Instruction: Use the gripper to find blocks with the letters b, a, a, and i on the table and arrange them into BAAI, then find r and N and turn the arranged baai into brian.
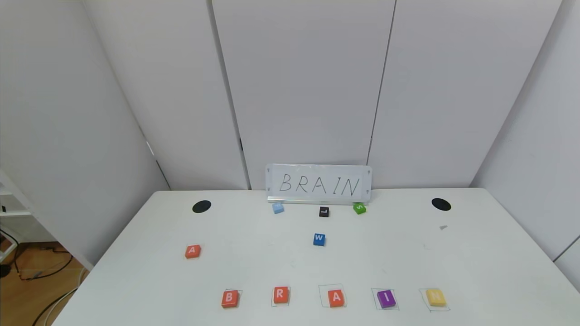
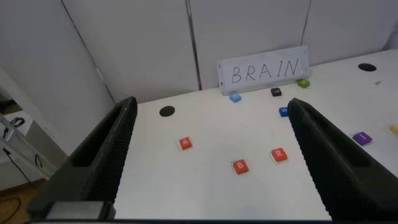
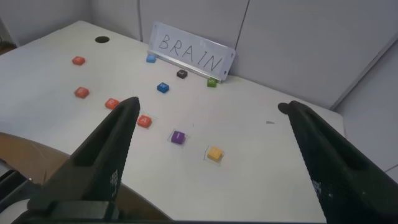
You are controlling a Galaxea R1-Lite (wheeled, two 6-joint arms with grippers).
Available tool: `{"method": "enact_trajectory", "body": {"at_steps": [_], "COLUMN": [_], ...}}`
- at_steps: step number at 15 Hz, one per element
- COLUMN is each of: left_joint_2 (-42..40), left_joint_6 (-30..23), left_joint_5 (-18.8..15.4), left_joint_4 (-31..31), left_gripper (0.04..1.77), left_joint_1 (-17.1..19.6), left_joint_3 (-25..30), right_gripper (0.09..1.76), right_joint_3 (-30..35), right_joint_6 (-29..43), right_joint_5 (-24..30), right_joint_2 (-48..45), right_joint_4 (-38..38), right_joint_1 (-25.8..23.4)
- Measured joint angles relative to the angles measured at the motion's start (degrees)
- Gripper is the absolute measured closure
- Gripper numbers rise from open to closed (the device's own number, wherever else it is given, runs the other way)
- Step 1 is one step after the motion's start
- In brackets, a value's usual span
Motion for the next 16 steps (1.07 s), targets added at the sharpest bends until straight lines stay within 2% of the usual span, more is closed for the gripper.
{"method": "enact_trajectory", "body": {"at_steps": [4,7,9,12,14,15,16], "left_joint_2": [-9.0,-15.1,-18.7,-21.2,-21.8,-21.9,-22.0], "left_joint_6": [0.5,0.2,-0.1,-0.5,-0.7,-0.9,-1.1], "left_joint_5": [-0.1,0.3,1.4,6.9,10.1,10.8,11.4], "left_joint_4": [5.6,5.8,5.1,0.2,-4.6,-6.0,-10.5], "left_gripper": [0.09,0.09,0.09,0.09,0.09,0.09,0.09], "left_joint_1": [-2.4,-2.5,-2.5,-2.5,-2.5,-2.5,-2.5], "left_joint_3": [-1.5,-1.7,-1.6,-0.7,2.2,3.2,4.9], "right_gripper": [0.15,0.14,0.14,0.14,0.14,0.14,0.14], "right_joint_3": [-0.2,2.6,5.9,12.1,18.2,20.3,23.0], "right_joint_6": [-0.1,-1.7,-2.4,-0.1,1.6,1.9,1.9], "right_joint_5": [-1.7,-5.0,-10.6,-19.8,-22.9,-23.6,-24.0], "right_joint_2": [-7.9,-13.9,-17.2,-19.3,-19.6,-19.7,-19.7], "right_joint_4": [3.8,0.6,-8.0,-22.9,-33.6,-36.5,-41.6], "right_joint_1": [0.6,1.2,1.4,1.5,1.5,1.5,1.5]}}
